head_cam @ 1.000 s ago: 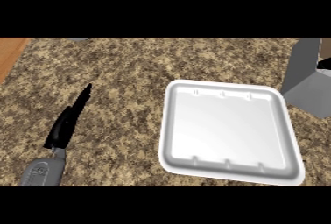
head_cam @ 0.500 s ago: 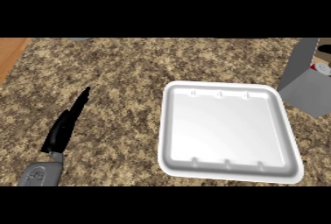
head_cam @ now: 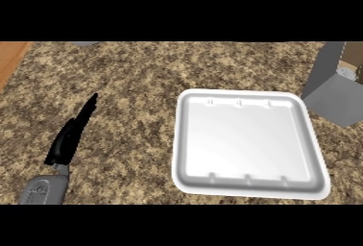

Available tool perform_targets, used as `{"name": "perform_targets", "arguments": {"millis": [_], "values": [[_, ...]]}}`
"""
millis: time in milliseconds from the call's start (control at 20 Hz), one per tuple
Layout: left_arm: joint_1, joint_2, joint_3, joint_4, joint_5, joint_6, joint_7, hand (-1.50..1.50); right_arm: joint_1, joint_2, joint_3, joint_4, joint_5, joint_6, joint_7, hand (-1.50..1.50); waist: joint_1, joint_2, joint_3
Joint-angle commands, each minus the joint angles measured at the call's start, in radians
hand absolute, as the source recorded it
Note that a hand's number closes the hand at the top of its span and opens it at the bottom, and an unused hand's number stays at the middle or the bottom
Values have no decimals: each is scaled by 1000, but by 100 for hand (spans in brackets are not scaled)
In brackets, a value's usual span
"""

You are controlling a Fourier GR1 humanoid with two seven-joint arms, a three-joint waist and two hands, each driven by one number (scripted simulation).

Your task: Pick the can from the tray and place it in the cardboard box

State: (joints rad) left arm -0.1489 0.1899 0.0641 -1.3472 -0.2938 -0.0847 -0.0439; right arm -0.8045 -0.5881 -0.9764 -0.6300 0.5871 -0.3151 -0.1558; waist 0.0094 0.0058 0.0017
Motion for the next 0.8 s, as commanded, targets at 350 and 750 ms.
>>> {"name": "perform_targets", "arguments": {"millis": [350, 750], "values": [[2, -29, -20, 4, -23, 20, -2, 0, 163, -200, -123, 159, -216, 41, -277, -150, 0, 0, 0], [24, -27, -22, -20, -29, 15, 10, 0, 318, -264, -147, 275, -320, 130, -432, -150, 2, -2, 1]]}}
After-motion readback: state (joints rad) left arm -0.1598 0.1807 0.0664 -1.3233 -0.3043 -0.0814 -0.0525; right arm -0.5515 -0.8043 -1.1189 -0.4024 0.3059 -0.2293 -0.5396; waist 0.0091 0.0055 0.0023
